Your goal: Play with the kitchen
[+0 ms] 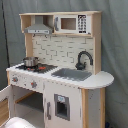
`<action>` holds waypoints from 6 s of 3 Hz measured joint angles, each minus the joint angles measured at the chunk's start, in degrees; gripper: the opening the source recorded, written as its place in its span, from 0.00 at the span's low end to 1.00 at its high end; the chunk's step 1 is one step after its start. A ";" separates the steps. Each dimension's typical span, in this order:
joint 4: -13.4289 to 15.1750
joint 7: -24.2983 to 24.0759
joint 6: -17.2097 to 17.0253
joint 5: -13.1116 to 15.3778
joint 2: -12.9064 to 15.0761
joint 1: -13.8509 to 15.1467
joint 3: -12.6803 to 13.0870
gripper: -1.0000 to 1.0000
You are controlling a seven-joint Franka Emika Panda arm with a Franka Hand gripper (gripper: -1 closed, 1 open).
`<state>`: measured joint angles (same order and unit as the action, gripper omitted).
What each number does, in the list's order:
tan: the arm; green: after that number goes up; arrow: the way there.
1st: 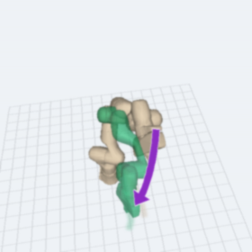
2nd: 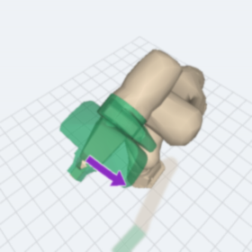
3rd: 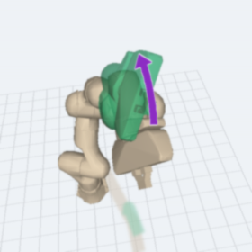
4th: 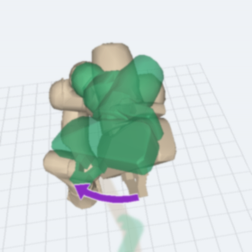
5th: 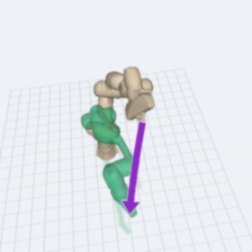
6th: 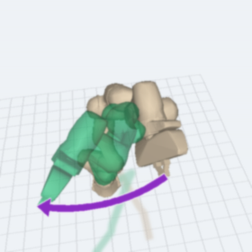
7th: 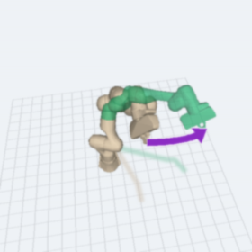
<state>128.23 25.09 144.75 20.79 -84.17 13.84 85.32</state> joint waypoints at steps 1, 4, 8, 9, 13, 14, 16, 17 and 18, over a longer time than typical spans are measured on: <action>-0.11 5.10 0.59 -0.19 0.57 -0.17 -3.92 1.00; 0.11 19.31 3.12 -0.19 4.62 -0.25 -13.11 1.00; 8.39 33.29 10.47 -0.07 7.48 5.37 -23.21 1.00; 10.65 36.30 14.08 -0.07 7.49 7.46 -25.91 1.00; 11.86 43.70 31.18 -0.09 12.83 19.14 -35.72 1.00; 11.28 44.22 35.25 -0.09 15.28 22.27 -36.33 1.00; 7.01 44.45 41.42 -0.07 21.22 29.29 -36.14 1.00; 3.19 44.67 42.19 -0.05 24.22 32.30 -35.43 1.00; 0.25 44.74 42.25 -0.04 27.86 35.31 -33.67 1.00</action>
<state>128.48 69.82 187.00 20.75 -56.31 49.15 51.64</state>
